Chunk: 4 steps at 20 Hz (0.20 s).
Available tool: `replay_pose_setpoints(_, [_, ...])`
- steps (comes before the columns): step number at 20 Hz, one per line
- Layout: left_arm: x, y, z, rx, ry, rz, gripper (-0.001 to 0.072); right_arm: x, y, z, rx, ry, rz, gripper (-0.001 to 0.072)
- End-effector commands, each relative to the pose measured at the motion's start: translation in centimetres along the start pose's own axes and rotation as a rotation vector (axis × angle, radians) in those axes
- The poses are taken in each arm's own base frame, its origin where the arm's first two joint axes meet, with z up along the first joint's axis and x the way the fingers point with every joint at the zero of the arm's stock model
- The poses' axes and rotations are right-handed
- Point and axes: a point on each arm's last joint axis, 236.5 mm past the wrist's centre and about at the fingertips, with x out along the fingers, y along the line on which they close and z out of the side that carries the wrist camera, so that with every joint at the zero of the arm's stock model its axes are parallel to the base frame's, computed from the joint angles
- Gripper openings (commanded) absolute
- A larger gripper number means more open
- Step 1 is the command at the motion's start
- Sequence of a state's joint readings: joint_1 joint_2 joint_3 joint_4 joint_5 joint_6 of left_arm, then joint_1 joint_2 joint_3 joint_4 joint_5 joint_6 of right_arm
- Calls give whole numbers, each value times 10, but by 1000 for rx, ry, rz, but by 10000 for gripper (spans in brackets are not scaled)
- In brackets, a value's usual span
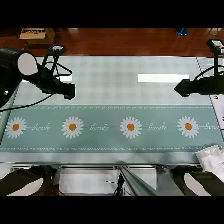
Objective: Fold the shirts.
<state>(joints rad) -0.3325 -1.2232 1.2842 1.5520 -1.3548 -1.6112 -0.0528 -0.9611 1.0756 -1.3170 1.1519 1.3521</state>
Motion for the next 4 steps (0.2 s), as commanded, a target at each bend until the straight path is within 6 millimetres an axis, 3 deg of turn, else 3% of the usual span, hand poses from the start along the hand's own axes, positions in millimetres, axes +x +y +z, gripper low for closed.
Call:
replay_pose_setpoints(1, [0,0,0,2,0,0,720,0,0,0,0,0,0,590])
replay_pose_setpoints(4, [0,0,0,2,0,0,720,0,0,0,0,0,0,590])
